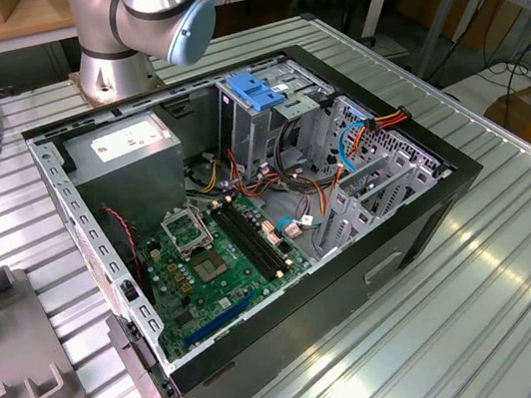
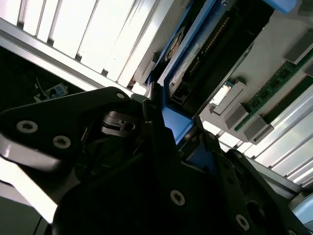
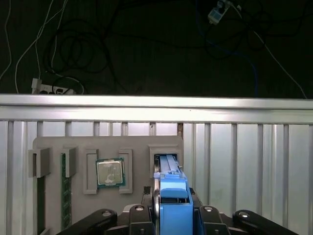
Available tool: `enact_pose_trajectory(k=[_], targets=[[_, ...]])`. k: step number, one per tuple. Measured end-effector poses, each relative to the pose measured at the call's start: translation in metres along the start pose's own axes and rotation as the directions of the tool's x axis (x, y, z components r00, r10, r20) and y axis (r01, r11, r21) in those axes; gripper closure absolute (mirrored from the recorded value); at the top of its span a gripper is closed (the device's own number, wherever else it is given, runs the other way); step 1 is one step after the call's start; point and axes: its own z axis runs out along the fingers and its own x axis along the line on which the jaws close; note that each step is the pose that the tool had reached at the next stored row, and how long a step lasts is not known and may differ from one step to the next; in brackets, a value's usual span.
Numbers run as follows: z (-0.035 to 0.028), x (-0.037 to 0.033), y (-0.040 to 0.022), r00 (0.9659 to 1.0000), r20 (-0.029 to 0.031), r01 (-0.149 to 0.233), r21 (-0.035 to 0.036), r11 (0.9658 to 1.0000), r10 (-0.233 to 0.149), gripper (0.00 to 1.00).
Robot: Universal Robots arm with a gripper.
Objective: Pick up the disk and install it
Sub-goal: 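Pick up the disk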
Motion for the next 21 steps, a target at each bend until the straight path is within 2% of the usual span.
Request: enact_pose_trajectory(k=[6,15,21], targets=[[0.0002,-0.0058,-0.0028,1.0000,-0.0005,-0.008,-0.0007,1.0000,0.008,0.63],[-0.0008,-0.0061,-0.0030,0.9999,0.0004,-0.011,0.0011,0.9999,0.011,0.63],[-0.0169,-0.0064,-0.0026,0.9999,-0.0010,-0.011,-0.0005,0.9999,0.011,0.63]])
